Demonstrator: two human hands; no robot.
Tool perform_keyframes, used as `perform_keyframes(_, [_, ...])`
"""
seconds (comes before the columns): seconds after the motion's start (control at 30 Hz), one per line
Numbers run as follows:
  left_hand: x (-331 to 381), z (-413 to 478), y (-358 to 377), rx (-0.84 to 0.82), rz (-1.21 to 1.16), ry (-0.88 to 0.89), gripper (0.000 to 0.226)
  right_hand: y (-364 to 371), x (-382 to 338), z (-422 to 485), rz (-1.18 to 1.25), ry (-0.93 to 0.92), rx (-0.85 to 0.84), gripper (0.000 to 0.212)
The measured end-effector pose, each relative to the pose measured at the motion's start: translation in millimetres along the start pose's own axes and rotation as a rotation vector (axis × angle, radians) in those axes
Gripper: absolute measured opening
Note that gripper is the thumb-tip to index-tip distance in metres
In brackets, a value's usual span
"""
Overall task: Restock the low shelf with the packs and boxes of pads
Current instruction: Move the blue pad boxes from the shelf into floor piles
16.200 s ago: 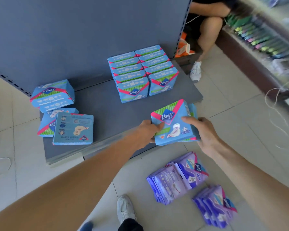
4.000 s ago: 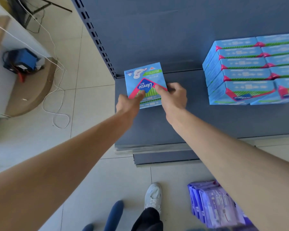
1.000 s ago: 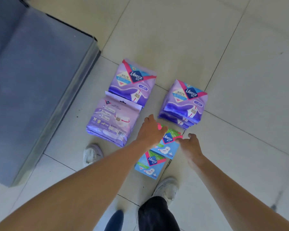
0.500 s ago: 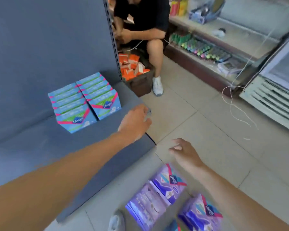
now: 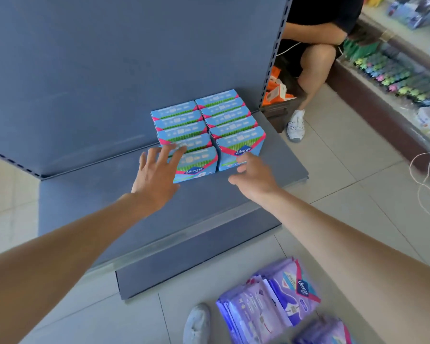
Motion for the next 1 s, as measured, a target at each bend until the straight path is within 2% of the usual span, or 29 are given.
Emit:
perform_keyframes(0.13, [-10.2, 8.5, 3.1, 0.053, -0.192, 0.022, 0.079, 21.4, -14.3, 19.1, -0.037, -0.065, 0.012, 0.045])
perform_keyframes(0.3, [-16.1, 17.8, 4.4, 0.127, -0.400, -0.045, 0.068, 43.1, -19.3, 26.7, -0.001, -0.063, 0.050, 0.036])
perform_keyframes(0.5, [-26.4, 16.5, 12.5, 0.184, -0.616, -0.228, 0.077, 54.2, -13.2, 33.3, 0.005, -0.037, 0.051, 0.037])
perform_keyframes(0.73, [-25.5, 7.3, 36.0, 0.032, -0.969, -0.591, 0.071, 59.2, -10.7, 34.6, 0.051, -0.004, 0.049, 0.034])
perform_keyframes(0.83, [-22.1, 7.0, 38.3, 0.010, -1.012, -0.612, 0.059, 64.2, -10.6, 32.9, 0.083, -0.004, 0.032, 0.035])
perform_keyframes(1.0, [-19.1, 8.4, 39.1, 0.014, -1.007, -0.615, 0.060, 69.7, -8.5, 33.6, 0.088, -0.016, 0.026, 0.038])
Point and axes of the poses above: each hand's wrist, its own z-axis towards the middle knuckle, its own y-axis out of the palm, x = y × z, the point moved 4 cm from there along z, towards the middle knuckle, and after that the axes turned 6 degrees about z, right-handed, at the moved point
